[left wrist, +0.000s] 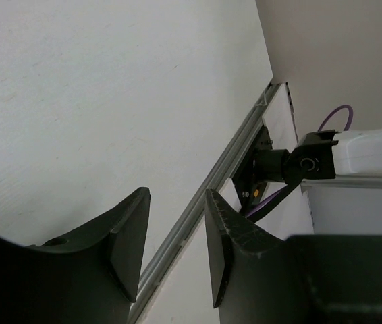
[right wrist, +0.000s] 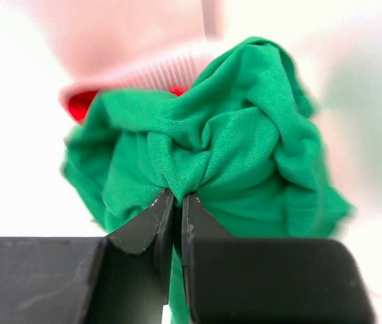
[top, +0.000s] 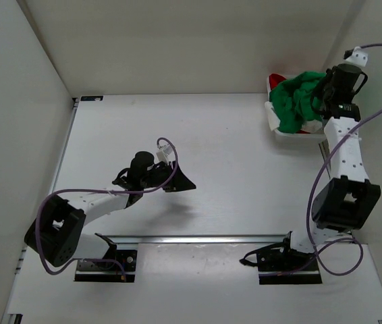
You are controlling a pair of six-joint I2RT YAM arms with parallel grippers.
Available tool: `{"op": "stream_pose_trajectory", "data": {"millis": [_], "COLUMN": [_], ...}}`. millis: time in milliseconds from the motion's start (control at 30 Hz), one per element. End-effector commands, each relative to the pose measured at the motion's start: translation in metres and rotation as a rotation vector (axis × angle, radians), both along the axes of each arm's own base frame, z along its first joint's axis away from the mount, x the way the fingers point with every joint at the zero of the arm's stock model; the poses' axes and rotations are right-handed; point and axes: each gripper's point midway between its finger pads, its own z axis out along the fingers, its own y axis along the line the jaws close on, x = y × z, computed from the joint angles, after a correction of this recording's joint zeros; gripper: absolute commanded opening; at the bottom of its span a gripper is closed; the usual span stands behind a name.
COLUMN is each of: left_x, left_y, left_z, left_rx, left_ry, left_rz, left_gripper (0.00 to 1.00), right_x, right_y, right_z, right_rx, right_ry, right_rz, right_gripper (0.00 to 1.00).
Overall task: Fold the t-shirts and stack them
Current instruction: Grab crumpled tshirt from bin with the right arm
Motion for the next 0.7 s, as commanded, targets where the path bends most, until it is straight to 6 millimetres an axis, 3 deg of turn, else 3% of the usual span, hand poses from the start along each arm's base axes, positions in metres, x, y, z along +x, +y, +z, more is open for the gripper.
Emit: {"op": "stream_pose_trajectory", "data": {"millis": [0,100,200,233,300,400,467,500,567,667], "left_x": [0.005,0.008,0.015,0.014,0.015,0.011,0.007,0.005,0.003,0.008], "left_y": [-0.004,0.003,0.009,0.007,0.005,-0.001,-0.003,-0.004,-0.001,0.006], "left_z": [0.038,0.039,0.044,0.048,0.051,0.048,0.045,0.042,0.038,0.034], "left_rx": [-0.048,-0.047,-0.056,-0.067,-0.074,-0.075,-0.077,-0.073,-0.064,-0.051], "left_ry": [-0.085,-0.084,-0.077,-0.08,-0.075,-0.066,-0.055,-0.048,-0.041,-0.037], "left_rz": [-0.009,0.019,0.044,0.032,0.025,0.021,0.013,0.007,0.011,0.032], "left_gripper": [0.49,0.49,0.5,0.5,0.49,0.49,0.49,0.47,0.48,0.48], "right_x": [-0.024,-0.04,-0.068,-0.078,-0.082,-0.065,-0.048,-0.036,-0.024,-0.006], "right_y": [0.022,0.052,0.094,0.099,0.109,0.1,0.062,0.045,0.014,-0.011], "right_z": [0.128,0.174,0.231,0.247,0.263,0.239,0.206,0.178,0.154,0.147], "right_rx": [-0.141,-0.172,-0.249,-0.287,-0.334,-0.317,-0.218,-0.164,-0.121,-0.112], "right_ry": [-0.287,-0.38,-0.513,-0.542,-0.55,-0.514,-0.478,-0.435,-0.393,-0.384], "right_rz": [-0.032,0.017,0.052,0.053,0.052,0.095,0.077,0.096,0.041,0.009], "right_gripper": [0.0,0.0,0.0,0.0,0.0,0.0,0.0,0.0,0.0,0.0]}}
